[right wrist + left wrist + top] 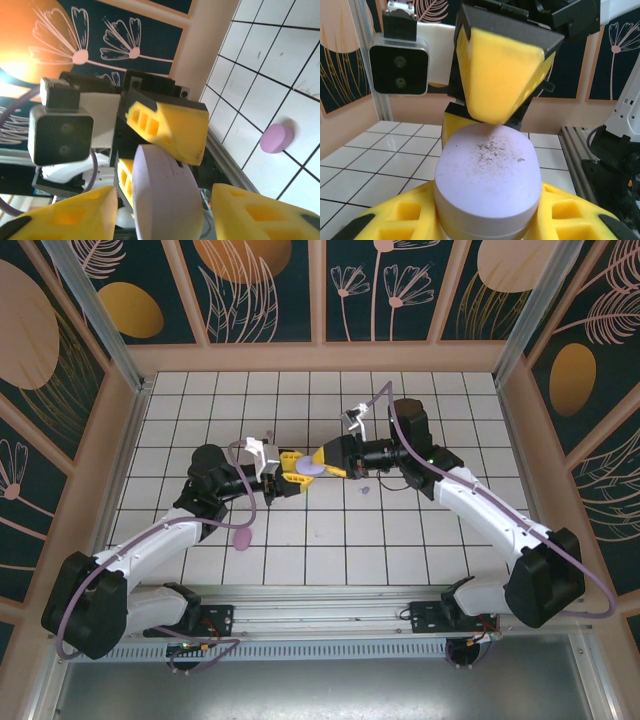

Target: Insert the wireless bluetooth earbuds into the charging case

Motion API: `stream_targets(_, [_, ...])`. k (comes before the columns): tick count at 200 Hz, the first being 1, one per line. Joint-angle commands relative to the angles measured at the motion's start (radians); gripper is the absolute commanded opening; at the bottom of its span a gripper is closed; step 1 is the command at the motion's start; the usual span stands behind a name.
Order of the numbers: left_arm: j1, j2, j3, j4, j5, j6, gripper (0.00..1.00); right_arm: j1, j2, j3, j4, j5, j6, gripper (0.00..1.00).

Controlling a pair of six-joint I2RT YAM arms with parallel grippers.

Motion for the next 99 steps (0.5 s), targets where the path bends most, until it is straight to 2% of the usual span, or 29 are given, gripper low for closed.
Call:
stream_targets(1, [-0.002, -0.043, 0.030, -0.068, 0.017, 0.035, 0.13, -0.030, -0.066, 0.089, -0.124, 0.111, -0.146, 0.58])
stream_targets(19, [0.001, -0.057, 0.057, -0.160, 0.036, 0.062, 0.12, -0.040, -0.113, 0.151, -0.266, 0.280, -0.305, 0.57])
stream_targets(52, [0.011, -0.058, 0.120, -0.334, 0.085, 0.101, 0.07, -0.016, -0.213, 0.148, -0.335, 0.468, -0.526, 0.60])
stream_targets(99, [0.021, -0.064, 0.143, -0.377, 0.083, 0.079, 0.06, 0.185, -0.199, 0.166, -0.469, 0.656, -0.782, 0.66])
